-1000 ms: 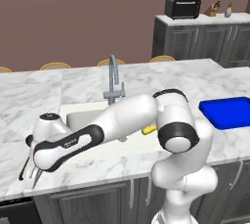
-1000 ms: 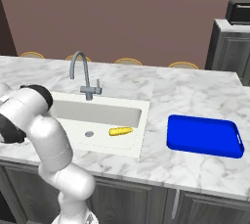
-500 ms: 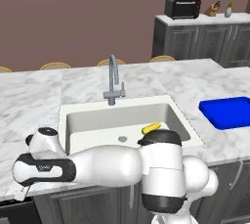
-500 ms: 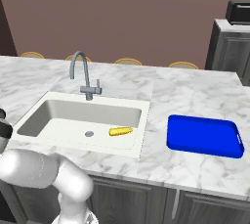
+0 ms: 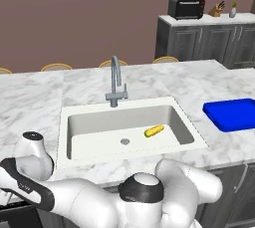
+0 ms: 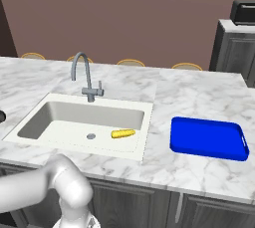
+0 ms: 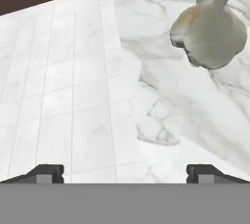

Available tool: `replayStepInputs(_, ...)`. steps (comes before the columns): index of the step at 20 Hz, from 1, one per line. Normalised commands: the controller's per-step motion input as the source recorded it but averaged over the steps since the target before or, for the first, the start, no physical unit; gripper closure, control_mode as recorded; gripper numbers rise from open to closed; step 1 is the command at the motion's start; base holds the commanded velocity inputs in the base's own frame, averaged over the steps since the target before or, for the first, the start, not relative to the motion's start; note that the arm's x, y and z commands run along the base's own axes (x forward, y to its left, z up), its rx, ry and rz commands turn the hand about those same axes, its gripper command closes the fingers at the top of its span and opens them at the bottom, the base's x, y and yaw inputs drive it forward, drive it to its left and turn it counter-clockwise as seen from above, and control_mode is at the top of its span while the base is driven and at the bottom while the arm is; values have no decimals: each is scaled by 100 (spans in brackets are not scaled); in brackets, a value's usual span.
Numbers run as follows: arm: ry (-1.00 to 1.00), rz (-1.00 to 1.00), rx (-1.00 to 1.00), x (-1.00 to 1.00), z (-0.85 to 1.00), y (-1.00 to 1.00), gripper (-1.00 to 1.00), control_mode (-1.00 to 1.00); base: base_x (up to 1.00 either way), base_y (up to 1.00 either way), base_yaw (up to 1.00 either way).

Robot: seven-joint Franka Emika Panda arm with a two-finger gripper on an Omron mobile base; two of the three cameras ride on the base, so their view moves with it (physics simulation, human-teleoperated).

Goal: Pick up all produce items and place them in the sink. Turn on the sink faucet to wash them. Then turn the sink off and put them in the tray.

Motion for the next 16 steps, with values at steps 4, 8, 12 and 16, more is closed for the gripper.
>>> replayStepInputs(4, 0, 0, 0, 33, 0, 43, -100, -100, 0, 0, 0)
replayStepInputs(8, 0, 0, 0, 21, 0, 32, -100, -100, 0, 0, 0)
replayStepInputs(12, 0, 0, 0, 20, 0, 27, -100, -100, 0, 0, 0)
replayStepInputs(16, 0, 0, 0, 17, 0, 19, -100, -100, 0, 0, 0)
